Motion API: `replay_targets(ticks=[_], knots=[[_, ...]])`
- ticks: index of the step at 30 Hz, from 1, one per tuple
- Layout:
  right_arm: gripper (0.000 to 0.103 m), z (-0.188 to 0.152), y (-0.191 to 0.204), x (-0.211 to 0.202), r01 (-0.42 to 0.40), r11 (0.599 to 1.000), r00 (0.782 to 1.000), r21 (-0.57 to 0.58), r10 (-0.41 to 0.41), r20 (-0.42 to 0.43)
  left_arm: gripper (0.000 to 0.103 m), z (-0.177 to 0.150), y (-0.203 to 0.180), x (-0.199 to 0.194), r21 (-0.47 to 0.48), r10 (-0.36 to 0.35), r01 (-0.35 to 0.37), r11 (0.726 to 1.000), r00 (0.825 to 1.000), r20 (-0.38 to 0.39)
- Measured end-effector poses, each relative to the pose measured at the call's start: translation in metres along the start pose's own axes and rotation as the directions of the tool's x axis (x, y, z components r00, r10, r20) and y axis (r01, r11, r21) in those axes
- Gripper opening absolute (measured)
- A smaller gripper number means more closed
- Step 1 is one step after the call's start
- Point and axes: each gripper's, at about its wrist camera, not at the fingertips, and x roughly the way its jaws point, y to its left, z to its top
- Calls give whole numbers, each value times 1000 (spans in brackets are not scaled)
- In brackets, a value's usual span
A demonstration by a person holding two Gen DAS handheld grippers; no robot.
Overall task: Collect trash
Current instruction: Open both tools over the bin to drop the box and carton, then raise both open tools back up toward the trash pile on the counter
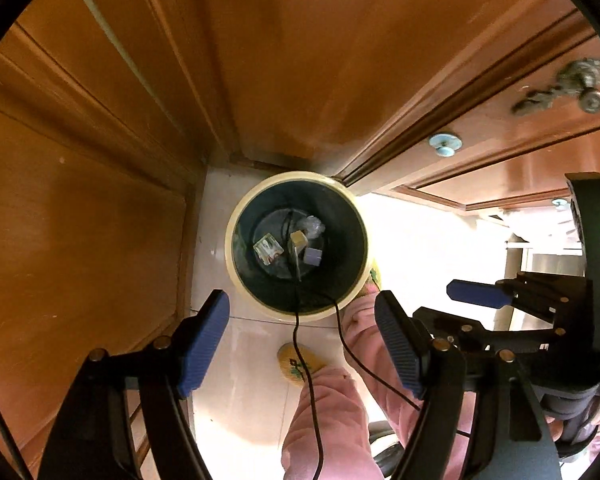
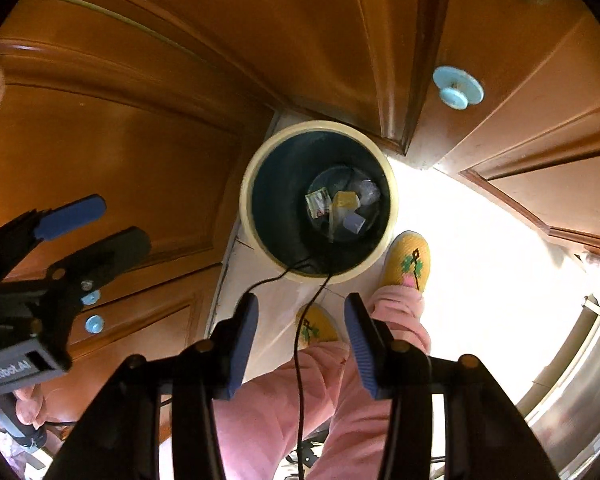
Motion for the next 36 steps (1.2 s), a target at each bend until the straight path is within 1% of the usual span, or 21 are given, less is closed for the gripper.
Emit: replay_targets(ticks=[5, 8, 11, 16, 20, 23, 28, 30, 32, 34, 36], knots=[[45, -7, 14, -40, -14, 1000, 999, -18, 15, 50, 73, 0, -12, -42, 7, -11, 10, 1000, 999, 40], [45, -12, 23, -70, -30, 999, 996, -32, 33, 81, 74, 0, -18, -73, 29, -15, 13, 999, 997, 73], [45, -18, 34, -102, -34, 998, 992, -54, 40, 118, 74, 0, -26, -102, 59, -2, -4, 998, 995, 95], [45, -31, 46, -153, -33, 996, 979, -87, 50, 196, 74, 1, -36, -150, 95, 4, -20, 995, 986, 166], [45, -40, 51, -177, -39, 994, 973, -99, 60, 224, 76, -1, -44, -185, 111, -3, -21, 994, 979, 204], [45, -49, 59, -192, -20, 992, 970, -121, 49, 239, 81, -6, -52, -206, 127, -1, -28, 992, 976, 220], [45, -62, 69, -221, -1, 986, 963, -168, 46, 266, 82, -11, -69, -238, 155, 1, -39, 987, 970, 242], [45, -66, 74, -235, 6, 984, 958, -181, 46, 282, 83, -14, -75, -254, 167, 0, -45, 985, 966, 260], [45, -71, 79, -252, 15, 981, 951, -195, 46, 306, 87, -16, -78, -270, 178, -2, -49, 983, 960, 279], [46, -74, 85, -271, 27, 978, 940, -206, 45, 338, 91, -18, -82, -287, 185, -2, -57, 981, 952, 305], [48, -77, 87, -285, 38, 976, 930, -216, 45, 366, 93, -19, -85, -308, 191, -11, -59, 980, 940, 342]])
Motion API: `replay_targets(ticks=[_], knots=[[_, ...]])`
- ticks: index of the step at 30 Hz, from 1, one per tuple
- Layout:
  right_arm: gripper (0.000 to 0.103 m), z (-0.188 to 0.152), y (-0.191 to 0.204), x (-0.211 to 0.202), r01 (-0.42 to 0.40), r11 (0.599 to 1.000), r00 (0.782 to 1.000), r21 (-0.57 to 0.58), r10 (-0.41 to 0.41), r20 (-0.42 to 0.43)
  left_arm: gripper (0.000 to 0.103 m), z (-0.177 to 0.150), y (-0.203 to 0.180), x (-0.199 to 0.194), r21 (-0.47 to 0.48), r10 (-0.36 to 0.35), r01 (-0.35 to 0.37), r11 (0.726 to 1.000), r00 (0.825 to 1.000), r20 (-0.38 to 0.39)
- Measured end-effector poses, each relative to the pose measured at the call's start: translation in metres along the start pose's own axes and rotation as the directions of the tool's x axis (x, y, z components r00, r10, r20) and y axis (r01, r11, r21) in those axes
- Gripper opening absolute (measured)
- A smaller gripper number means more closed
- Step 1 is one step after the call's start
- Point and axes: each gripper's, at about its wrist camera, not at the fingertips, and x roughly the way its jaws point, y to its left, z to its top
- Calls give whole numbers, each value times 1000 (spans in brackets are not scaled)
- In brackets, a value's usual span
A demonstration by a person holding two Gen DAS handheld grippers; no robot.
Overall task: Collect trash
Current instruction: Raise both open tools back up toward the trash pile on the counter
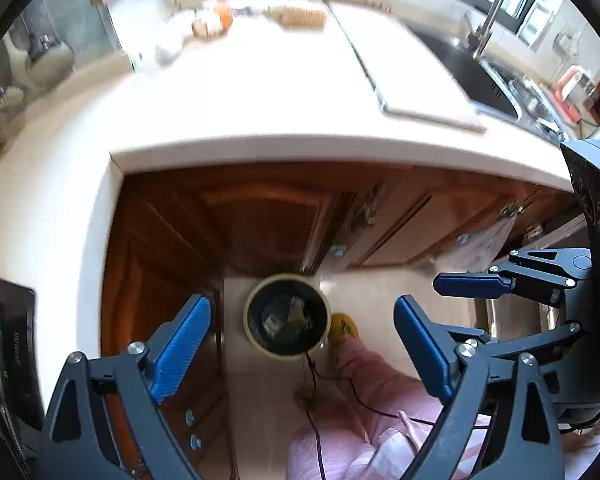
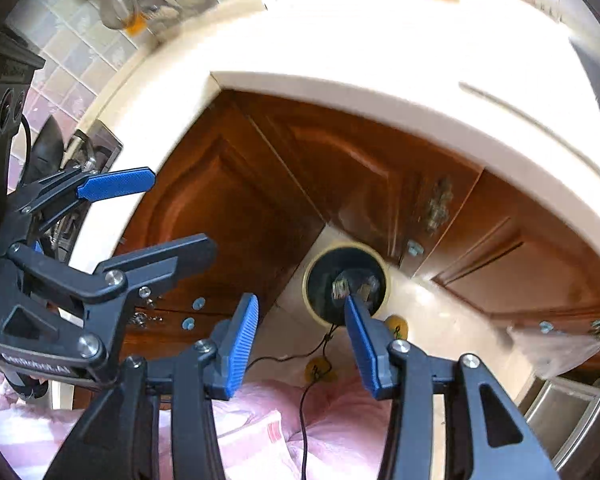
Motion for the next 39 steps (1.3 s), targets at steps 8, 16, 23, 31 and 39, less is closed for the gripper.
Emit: replay_targets(ticks=[8, 16, 23, 31, 39], knots=[[49, 11, 13, -62, 17, 1000, 991, -15, -15, 130, 94, 25, -10, -63, 27, 10, -13, 1000, 992, 122], [49, 23, 18, -105, 37, 999, 974, -6, -35, 226, 94, 46, -7, -107, 33, 31, -40, 999, 975, 219], [49, 40, 16, -142, 62, 998, 950, 2, -60, 305, 96, 64, 0, -131, 17, 65, -73, 997, 959, 277], [49, 65, 12, -170, 65, 998, 933, 6, -63, 353, 98, 86, 2, -154, 6, 105, -114, 993, 936, 336], [49, 95, 1, -176, 67, 998, 932, -3, -62, 358, 101, 113, 10, -158, -19, 150, -153, 988, 918, 366]])
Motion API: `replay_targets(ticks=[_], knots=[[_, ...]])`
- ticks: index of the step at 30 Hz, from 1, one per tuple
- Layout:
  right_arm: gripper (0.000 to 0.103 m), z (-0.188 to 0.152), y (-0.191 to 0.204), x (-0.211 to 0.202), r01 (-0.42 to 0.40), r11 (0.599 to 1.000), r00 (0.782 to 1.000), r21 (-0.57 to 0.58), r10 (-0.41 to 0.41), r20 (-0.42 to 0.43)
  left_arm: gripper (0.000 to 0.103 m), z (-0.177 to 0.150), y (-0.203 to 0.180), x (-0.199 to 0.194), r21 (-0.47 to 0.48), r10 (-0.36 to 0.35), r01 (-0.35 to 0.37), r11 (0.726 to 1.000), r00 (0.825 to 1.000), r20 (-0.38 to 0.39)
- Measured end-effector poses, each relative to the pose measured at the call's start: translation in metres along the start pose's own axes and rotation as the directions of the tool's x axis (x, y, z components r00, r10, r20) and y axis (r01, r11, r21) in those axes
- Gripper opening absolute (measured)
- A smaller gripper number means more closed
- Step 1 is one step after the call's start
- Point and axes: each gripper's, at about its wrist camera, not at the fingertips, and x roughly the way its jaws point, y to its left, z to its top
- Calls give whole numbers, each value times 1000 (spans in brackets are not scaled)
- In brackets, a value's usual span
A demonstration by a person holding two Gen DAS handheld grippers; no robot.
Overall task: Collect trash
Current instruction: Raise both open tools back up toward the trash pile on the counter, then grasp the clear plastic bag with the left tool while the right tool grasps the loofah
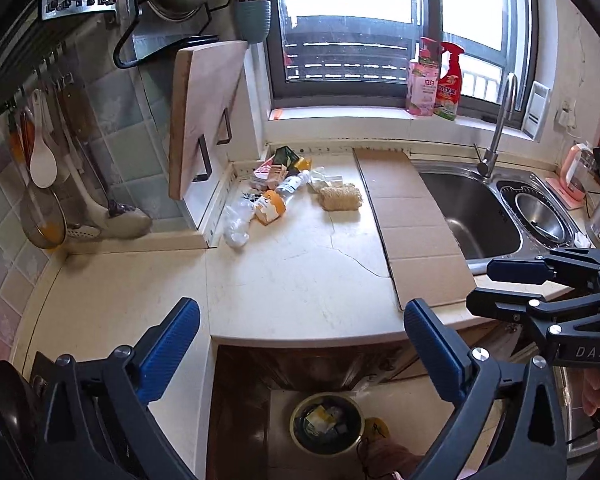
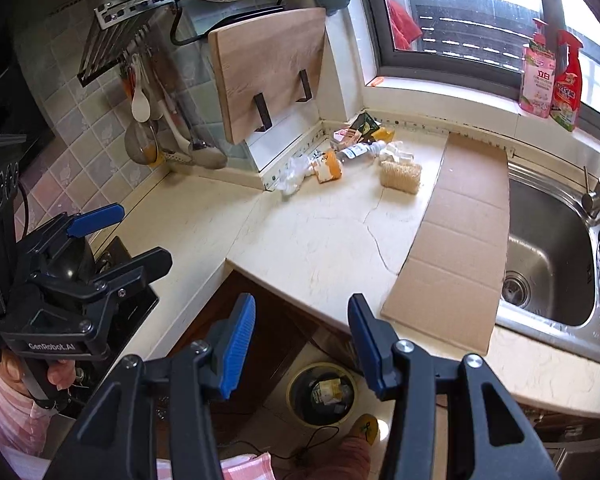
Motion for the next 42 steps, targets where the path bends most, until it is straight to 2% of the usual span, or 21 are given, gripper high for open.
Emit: replay_targets(ticks=[9, 17, 21, 27, 32, 34, 36, 39, 42], knots=[[49, 37, -24, 21, -18, 1000, 1000, -2, 18, -22, 101, 25, 20, 34, -52, 46, -47, 998, 998, -31], [49, 75, -56, 66, -38, 999, 996, 37, 40, -74, 101, 38, 52, 88, -135, 82, -93, 986, 993, -85], [49, 97, -72, 91, -27, 999, 995, 25, 29, -96, 101, 45, 60, 121, -140, 119, -130, 982, 989, -87], [49, 133, -103, 125, 2, 1000, 993, -4, -3, -119, 101, 64, 65, 186, -105, 202, -213, 971, 974, -100], [49, 159, -135, 161, 22, 1000, 991, -14, -24, -134, 101, 76, 75, 253, -113, 243, -261, 959, 958, -153], [49, 166, -148, 180, 22, 1000, 989, -22, -25, -143, 101, 79, 75, 282, -98, 270, -290, 952, 946, -177], [49, 171, -158, 198, 17, 999, 988, -31, -22, -152, 99, 80, 74, 303, -75, 293, -311, 948, 938, -183], [49, 175, -171, 228, 8, 999, 985, -50, -17, -172, 89, 82, 73, 335, -29, 338, -351, 936, 919, -204], [49, 178, -178, 253, -6, 997, 982, -81, -10, -188, 86, 84, 77, 362, -26, 362, -377, 926, 903, -232]])
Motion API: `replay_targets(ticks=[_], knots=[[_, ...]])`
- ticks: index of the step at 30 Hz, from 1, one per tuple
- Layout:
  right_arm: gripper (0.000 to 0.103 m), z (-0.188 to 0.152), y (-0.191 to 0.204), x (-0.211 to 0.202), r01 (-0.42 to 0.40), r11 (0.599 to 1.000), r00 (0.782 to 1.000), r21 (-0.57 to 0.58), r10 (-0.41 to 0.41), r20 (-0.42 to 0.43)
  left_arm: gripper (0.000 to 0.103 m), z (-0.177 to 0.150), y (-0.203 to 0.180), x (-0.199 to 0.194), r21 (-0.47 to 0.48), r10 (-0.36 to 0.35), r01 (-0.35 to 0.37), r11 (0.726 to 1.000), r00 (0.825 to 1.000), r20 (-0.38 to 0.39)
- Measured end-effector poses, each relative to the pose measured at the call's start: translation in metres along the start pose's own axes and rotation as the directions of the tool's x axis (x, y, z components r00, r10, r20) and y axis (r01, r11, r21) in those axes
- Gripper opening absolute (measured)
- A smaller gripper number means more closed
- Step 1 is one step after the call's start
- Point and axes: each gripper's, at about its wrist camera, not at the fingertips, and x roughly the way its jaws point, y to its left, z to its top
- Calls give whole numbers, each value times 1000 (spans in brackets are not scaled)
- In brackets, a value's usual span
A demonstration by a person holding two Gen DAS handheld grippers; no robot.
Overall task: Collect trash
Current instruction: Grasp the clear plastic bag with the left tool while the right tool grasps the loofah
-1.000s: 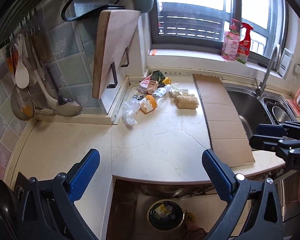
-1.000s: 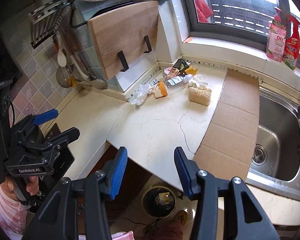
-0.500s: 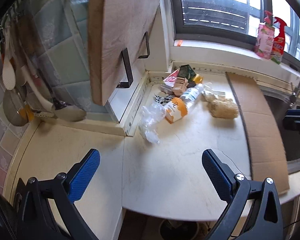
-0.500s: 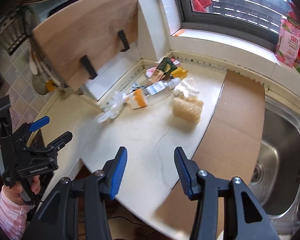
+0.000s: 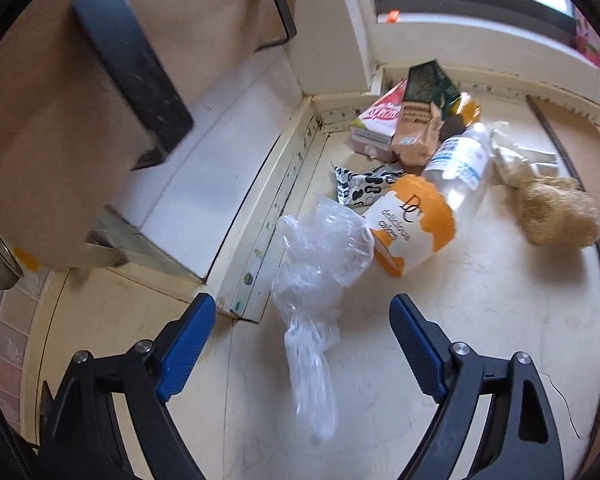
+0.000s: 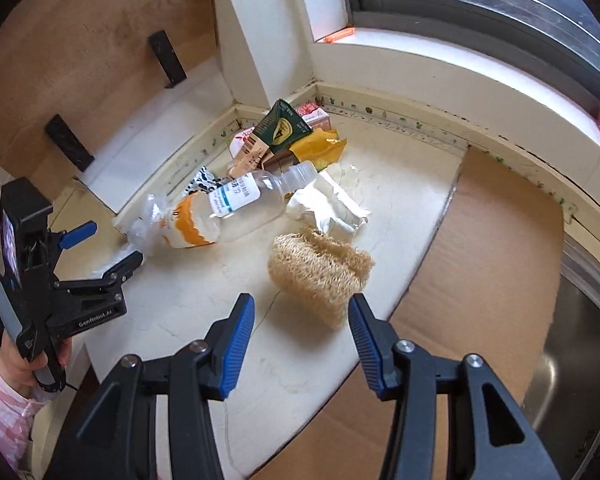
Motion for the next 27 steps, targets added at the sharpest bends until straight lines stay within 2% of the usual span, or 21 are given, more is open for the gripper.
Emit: replay_targets(ticks=[7, 9, 13, 16, 19, 23, 27], knots=[[49, 11, 6, 45, 18, 992, 999, -124, -21, -25, 82, 12, -3, 34, -19, 1, -2, 1000, 999, -34], [49, 12, 7, 57, 22, 989, 999, -145, -28, -42, 73, 14, -3, 41, -11, -6, 6, 1000, 999, -46], [50, 12, 14, 71, 62, 979, 997, -196, -71, -40, 49, 14, -3, 56, -17, -31, 29, 999, 996, -85], [55, 12, 18, 76, 76, 972, 996, -225, -86, -39, 43, 14, -1, 63, -38, -51, 48, 998, 994, -94], [55, 10, 25, 82, 102, 958, 993, -269, -115, -30, 37, 14, 0, 65, -55, -85, 80, 995, 992, -90], [49, 6, 31, 83, 132, 949, 990, -286, -143, -17, 30, 10, 2, 59, -77, -147, 140, 987, 985, -94], [40, 4, 29, 78, 131, 956, 989, -263, -144, -31, 28, 2, -1, 49, -87, -195, 186, 979, 975, -103]])
